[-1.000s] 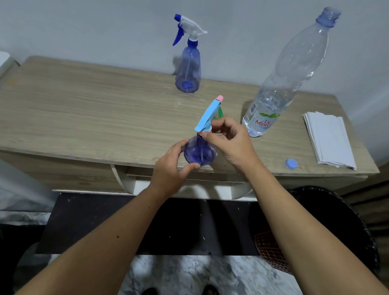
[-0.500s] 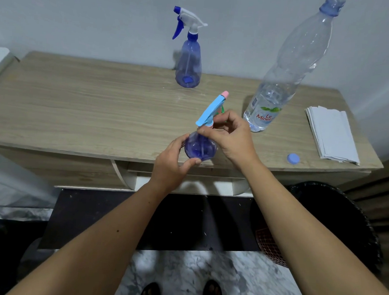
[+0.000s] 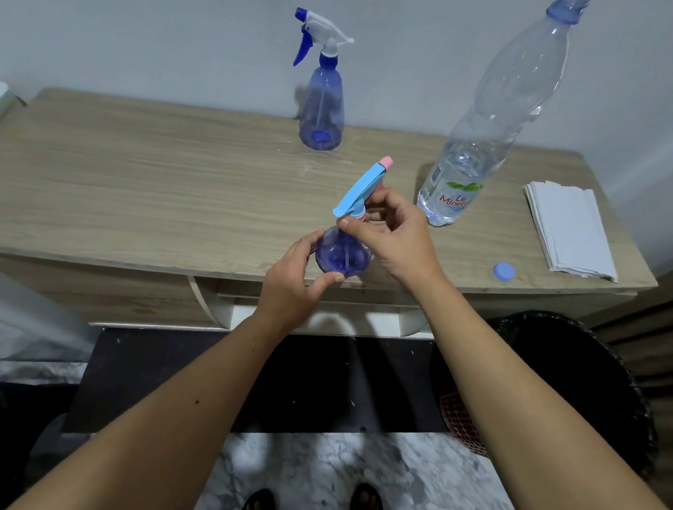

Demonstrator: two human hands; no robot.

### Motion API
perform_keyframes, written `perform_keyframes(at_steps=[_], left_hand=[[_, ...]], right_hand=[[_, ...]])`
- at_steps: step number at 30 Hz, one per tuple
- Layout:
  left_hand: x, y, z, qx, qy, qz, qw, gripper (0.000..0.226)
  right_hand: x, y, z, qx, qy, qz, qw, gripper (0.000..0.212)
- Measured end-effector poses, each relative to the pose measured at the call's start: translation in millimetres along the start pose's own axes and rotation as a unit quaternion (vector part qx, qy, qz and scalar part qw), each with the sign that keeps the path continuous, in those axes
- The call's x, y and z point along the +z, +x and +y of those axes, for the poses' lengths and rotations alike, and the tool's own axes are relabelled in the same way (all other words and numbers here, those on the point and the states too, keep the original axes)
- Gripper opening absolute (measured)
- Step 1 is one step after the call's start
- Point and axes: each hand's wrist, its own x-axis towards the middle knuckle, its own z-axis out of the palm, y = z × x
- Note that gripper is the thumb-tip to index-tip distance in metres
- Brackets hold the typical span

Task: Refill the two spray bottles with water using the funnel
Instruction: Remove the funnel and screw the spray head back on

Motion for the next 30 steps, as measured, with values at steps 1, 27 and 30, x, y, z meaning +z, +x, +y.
perform_keyframes(at_steps=[1, 27, 30], left_hand=[[0.1, 0.0, 0.0, -0.001, 0.000, 0.001, 1.000, 0.079], [0.1, 0.5, 4.4, -0.016, -0.008, 0.001, 1.000, 0.078], [-0.4, 0.9, 5.2, -0.015, -0.005, 0.001, 1.000, 0.079]], right_hand=[[-1.2, -0.2, -0.5, 0.000, -0.003, -0.007, 1.000, 0.028], [-3.8, -0.6, 1.2, 0.009, 0.023, -0.010, 1.000, 0.033], [-5.1, 0.2, -0.5, -0.004, -0.013, -0.027, 1.000, 0.029]])
